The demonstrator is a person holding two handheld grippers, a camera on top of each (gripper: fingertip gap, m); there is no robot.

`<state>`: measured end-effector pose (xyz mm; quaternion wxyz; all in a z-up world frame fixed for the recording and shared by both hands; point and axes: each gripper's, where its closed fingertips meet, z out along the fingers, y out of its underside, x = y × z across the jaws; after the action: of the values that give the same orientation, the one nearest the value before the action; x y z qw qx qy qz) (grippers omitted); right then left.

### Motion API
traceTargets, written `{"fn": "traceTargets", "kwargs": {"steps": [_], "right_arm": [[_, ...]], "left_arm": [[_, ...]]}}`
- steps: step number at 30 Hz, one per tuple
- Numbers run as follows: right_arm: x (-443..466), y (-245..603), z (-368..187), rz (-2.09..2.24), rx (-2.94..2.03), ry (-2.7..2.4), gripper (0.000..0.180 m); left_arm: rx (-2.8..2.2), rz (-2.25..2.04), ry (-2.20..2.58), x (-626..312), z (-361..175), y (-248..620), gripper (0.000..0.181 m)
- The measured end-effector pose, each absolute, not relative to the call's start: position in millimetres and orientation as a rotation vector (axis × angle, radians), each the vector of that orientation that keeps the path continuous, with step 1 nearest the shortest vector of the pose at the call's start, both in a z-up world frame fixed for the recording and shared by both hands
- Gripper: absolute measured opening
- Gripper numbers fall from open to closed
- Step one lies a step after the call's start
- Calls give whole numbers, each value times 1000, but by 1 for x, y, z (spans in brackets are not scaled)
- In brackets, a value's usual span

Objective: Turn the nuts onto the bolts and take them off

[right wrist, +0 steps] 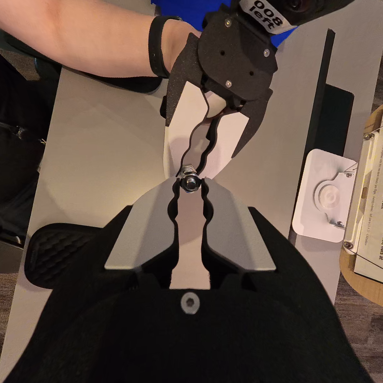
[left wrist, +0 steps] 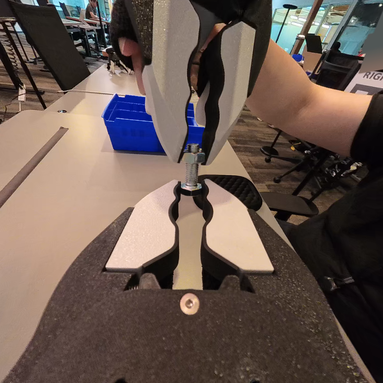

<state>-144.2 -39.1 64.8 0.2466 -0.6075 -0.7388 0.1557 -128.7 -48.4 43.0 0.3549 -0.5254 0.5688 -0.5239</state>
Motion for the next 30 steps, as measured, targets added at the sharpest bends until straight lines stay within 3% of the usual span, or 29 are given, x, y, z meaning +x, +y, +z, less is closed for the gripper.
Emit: {"fn": "traceTargets", "kwargs": {"steps": [5, 10, 16, 18, 23, 25, 30], "right_arm": [[-144, -18, 78, 455, -1790, -1764, 28], [-140, 15, 97, 477, -2074, -1253, 54], [-151, 26, 103, 506, -2184, -956, 49], [-153, 24, 101, 530, -2209, -974, 23], [-146, 27, 91, 436, -2266, -1016, 28], [-149, 23, 89, 466, -2270, -1048, 18], [-150, 18, 91, 472, -2224, -1150, 17]], "left_arm": [[-1332, -1162, 1305, -127, 57, -22, 18], [-1367, -834, 1049, -136, 72, 21, 18], [-1401, -650, 967, -138, 73, 33, 18], [-1410, -623, 968, -137, 72, 35, 18], [-1404, -648, 961, -137, 73, 34, 18], [-1402, -653, 965, -137, 74, 33, 18], [-1395, -715, 1008, -136, 74, 26, 18]]}}
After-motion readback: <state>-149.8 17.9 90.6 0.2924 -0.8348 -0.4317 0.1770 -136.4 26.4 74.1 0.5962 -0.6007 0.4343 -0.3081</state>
